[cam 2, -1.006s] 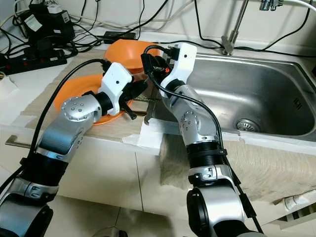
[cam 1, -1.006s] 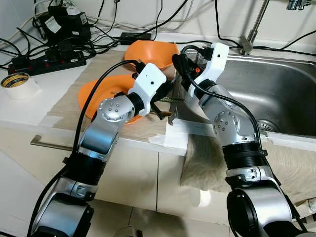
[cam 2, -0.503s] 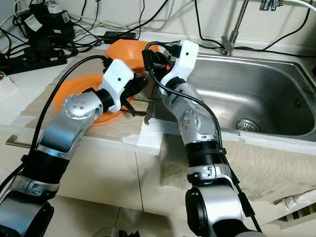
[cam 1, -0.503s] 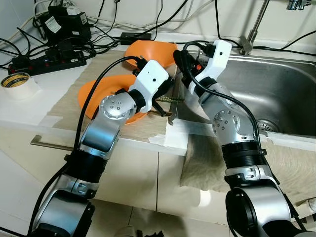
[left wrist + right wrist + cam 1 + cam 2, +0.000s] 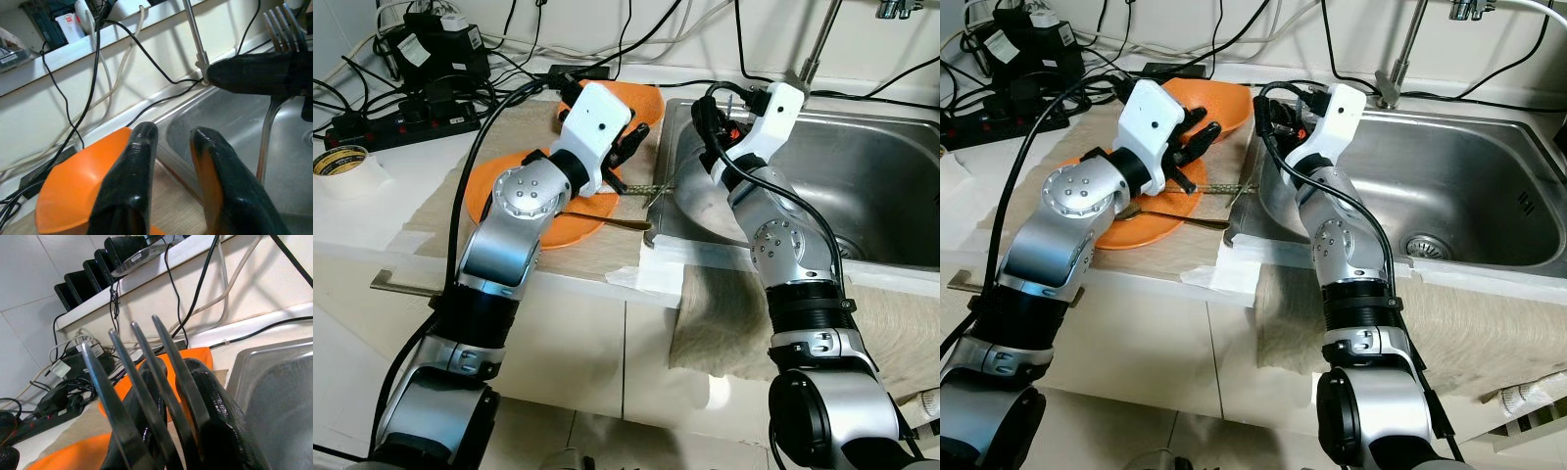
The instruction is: Kitchen organization
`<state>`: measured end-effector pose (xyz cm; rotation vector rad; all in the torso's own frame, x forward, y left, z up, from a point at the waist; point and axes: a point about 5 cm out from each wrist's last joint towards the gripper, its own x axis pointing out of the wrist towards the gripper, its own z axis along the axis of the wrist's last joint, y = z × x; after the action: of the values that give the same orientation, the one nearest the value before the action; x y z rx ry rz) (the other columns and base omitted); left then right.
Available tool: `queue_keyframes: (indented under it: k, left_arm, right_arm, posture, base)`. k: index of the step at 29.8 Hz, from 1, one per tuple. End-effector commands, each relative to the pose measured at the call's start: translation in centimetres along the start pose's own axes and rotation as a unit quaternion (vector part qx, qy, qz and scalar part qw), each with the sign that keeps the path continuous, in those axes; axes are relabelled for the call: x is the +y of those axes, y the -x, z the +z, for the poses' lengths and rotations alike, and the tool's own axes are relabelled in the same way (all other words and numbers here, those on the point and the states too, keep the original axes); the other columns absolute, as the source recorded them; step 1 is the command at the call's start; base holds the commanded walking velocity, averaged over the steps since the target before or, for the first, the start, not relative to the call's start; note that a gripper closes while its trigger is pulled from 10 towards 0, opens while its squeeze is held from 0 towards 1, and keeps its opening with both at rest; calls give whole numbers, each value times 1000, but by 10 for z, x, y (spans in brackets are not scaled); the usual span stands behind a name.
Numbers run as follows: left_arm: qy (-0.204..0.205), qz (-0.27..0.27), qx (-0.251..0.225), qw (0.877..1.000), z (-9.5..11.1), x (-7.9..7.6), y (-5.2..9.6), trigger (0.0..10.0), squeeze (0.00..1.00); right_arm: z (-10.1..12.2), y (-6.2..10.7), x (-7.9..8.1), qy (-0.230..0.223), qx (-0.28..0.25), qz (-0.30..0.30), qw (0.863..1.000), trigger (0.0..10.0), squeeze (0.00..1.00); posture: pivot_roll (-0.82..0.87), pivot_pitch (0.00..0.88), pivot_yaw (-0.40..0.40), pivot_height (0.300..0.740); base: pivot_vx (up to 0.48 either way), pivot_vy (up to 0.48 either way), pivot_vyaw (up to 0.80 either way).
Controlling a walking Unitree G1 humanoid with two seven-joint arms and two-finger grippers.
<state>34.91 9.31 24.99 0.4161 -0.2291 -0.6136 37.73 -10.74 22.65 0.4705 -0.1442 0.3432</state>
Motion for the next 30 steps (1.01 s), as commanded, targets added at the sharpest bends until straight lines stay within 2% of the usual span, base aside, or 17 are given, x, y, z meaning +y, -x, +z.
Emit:
queue_keyframes:
  k: [1,7,8,14,18,20,22,26,27,28,29,30]
  left_arm:
    - [-14,3,-2,1000,4,2,-2,10000,0]
    - [-5,16,2,1000,0,4,-3,10000,0]
    - [1,21,5,1000,-3,4,-2,10000,0]
    - [32,33,7,999,-8,4,-2,10000,0]
    - [76,50,9,996,-14,3,0,10000,0]
    - [78,51,9,996,-15,3,0,10000,0]
    - [82,53,9,995,-16,3,0,10000,0]
    - [84,54,7,995,-15,2,0,10000,0]
    - [89,56,5,994,-15,2,0,10000,0]
    - [89,56,5,994,-15,2,0,10000,0]
    - [92,57,4,994,-14,2,0,10000,0]
    - [92,57,4,994,-14,2,0,10000,0]
  right_arm:
    - [13,-2,5,6,-31,13,999,0,0]
    - [30,-4,10,26,-64,29,997,0,0]
    - [37,-5,8,49,-75,25,996,0,0]
    - [45,-5,-3,85,-84,9,993,0,0]
    - [50,-2,-19,118,-84,-14,989,0,0]
    - [51,-2,-23,125,-84,-20,988,0,0]
    - [57,2,-39,161,-81,-42,983,0,0]
    - [60,4,-48,183,-77,-53,979,0,0]
    - [65,6,-61,214,-67,-69,972,0,0]
    - [65,6,-61,214,-67,-69,972,0,0]
    - [67,8,-69,242,-56,-79,966,0,0]
    - [67,8,-69,242,-56,-79,966,0,0]
  posture:
    - [-4,0,31,732]
    - [-6,0,34,732]
    - [-6,0,31,732]
    - [-5,0,30,732]
    - [-7,0,31,732]
    - [-8,0,32,732]
    - [-10,0,34,732]
    - [-13,0,36,732]
    - [-14,0,37,732]
    - [-14,0,37,732]
    - [-14,0,37,732]
    - [-14,0,37,732]
  base:
    - [0,0,0]
    - [0,0,0]
    - [0,0,0]
    - [0,0,0]
    - [0,0,0]
    - [0,0,0]
    - [0,0,0]
    - [0,0,0]
    - [0,0,0]
    - [0,0,0]
    - [0,0,0]
    - [0,0,0]
